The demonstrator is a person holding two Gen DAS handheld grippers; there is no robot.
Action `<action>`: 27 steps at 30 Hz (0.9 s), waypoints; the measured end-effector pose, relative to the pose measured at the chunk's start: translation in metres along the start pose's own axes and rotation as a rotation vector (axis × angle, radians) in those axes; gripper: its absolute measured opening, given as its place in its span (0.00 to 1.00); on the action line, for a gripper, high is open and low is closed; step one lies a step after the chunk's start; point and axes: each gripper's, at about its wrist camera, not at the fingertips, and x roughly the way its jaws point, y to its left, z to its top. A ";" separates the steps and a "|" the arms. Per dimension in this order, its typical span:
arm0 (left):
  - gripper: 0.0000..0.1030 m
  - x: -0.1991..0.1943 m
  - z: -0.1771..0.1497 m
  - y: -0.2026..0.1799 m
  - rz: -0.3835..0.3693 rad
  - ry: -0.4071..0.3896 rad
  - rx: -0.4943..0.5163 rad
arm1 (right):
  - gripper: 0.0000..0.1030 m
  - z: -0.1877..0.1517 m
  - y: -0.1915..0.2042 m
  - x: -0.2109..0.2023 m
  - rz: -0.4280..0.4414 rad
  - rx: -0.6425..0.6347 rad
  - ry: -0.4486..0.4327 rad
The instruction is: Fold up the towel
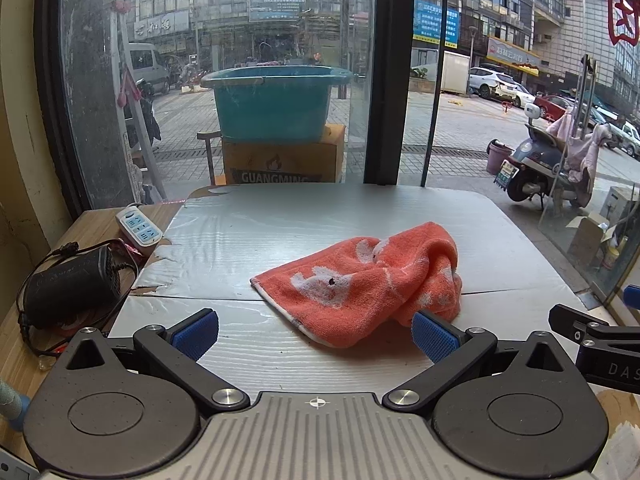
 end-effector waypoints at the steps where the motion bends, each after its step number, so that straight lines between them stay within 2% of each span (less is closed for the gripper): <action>1: 1.00 0.000 0.000 0.000 -0.002 0.002 -0.002 | 1.00 0.000 0.000 0.000 0.000 0.001 0.000; 11: 1.00 0.005 0.001 0.003 -0.013 0.017 -0.014 | 1.00 0.002 0.000 0.001 0.004 0.005 0.005; 27: 1.00 0.001 -0.004 -0.005 -0.029 0.000 0.003 | 1.00 -0.001 -0.001 0.000 0.009 0.018 -0.013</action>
